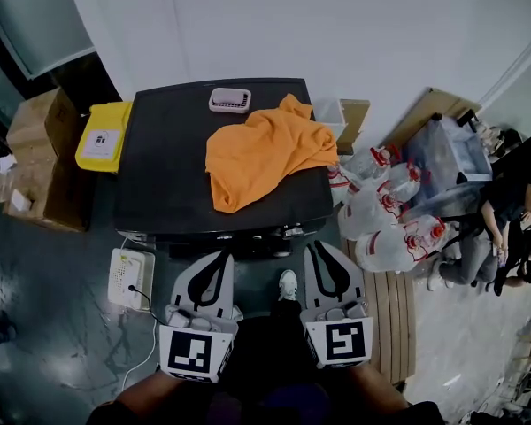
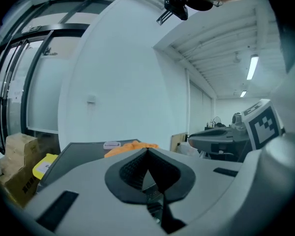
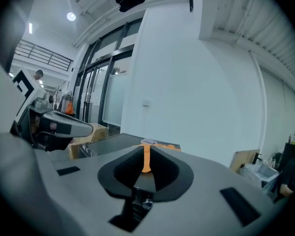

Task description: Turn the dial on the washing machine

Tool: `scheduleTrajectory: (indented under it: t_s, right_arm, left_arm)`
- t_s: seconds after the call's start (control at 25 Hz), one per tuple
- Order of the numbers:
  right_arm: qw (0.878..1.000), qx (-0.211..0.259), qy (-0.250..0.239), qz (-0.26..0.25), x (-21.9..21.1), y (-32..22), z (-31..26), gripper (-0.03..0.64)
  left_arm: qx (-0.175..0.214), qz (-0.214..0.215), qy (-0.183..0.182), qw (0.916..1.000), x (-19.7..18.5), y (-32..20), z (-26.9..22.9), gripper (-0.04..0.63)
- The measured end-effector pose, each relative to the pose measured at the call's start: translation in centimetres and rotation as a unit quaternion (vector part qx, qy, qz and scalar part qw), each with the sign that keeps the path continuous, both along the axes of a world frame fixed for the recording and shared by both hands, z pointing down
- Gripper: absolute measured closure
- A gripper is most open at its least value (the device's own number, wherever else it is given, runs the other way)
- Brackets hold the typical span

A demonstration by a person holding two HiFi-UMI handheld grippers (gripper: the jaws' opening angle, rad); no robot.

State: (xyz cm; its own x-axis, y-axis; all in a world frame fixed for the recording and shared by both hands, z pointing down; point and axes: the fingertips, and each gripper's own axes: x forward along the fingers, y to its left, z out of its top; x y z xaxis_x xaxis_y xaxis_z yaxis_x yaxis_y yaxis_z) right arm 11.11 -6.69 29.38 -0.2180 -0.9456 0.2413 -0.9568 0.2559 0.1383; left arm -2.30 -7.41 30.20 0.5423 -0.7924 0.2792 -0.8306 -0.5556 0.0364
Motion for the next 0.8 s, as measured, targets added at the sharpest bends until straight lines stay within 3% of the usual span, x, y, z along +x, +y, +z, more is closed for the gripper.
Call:
scheduleTrajectory:
  t_s: [0.16,0.8]
  right_arm:
    - [1.0,0.007,0.003,-0.009,-0.4,0.4,-0.4,0.596]
    - [1.0,-0.004,-0.004,-0.012,-1.5,-0.3,-0.2,0.603]
  left_arm:
    - [0.005,-0.001,0.0,1.0,-0.2,-0.1,-0.4,0.584]
    - [-0.001,-0.01,-0.006,0.9999,-2.1,-0.8,-0.2,0.584]
